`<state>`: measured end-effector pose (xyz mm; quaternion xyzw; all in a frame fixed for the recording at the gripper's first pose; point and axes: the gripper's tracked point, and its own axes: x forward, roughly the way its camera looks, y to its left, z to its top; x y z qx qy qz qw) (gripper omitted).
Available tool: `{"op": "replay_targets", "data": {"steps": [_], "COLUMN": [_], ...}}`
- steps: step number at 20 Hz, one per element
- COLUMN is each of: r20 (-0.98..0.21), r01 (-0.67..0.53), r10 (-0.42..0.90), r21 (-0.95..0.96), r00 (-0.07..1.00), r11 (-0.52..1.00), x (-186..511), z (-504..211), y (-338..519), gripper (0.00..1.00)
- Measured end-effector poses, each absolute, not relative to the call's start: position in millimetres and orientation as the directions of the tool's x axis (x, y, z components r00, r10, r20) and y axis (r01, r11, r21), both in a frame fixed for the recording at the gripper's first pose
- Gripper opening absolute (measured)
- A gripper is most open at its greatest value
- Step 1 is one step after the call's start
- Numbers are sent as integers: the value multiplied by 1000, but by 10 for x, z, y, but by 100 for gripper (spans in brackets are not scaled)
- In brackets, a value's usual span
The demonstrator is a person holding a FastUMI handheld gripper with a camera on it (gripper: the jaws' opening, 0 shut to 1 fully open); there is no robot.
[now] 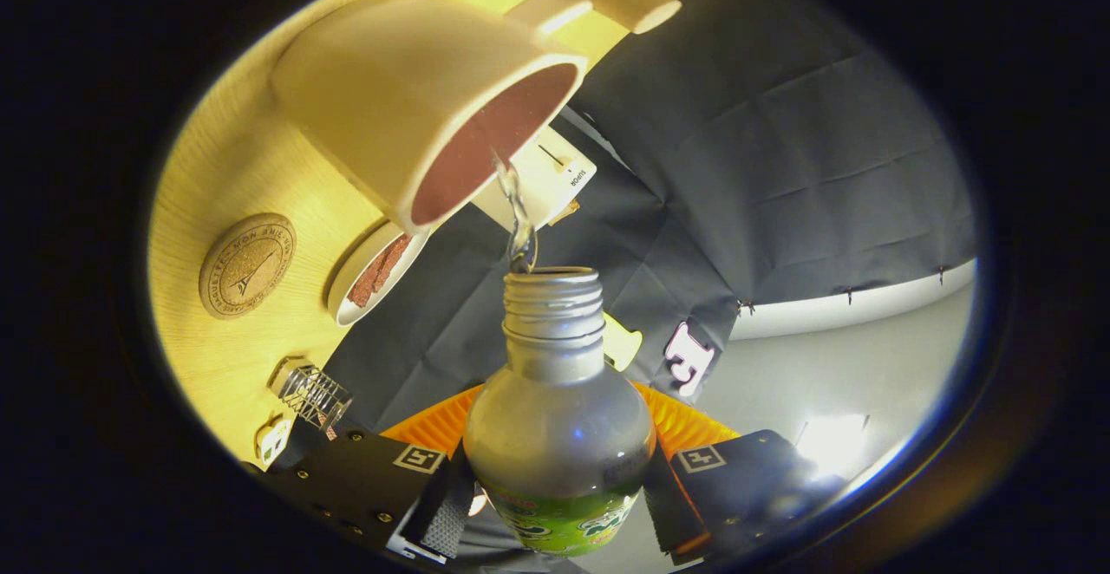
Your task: Take the bottle from table, then pour the juice into the cup, finally place the bottle on the coaster
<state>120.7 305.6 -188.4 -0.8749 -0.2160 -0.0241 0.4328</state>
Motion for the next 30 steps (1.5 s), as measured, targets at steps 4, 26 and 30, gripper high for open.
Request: {"op": "replay_targets", "data": {"steps": [4,26,30], "r20": [243,239,235], "r01": [436,505,494], "r10": [387,464,454], "r21": [-705,-603,-610], "r00": [889,853,859], "r11": [-560,-618,-619], "x": [1234,1095,1110], "z": [-1873,-1955,-1965], "y": [3064,3278,3281], "gripper": [81,81,81]}}
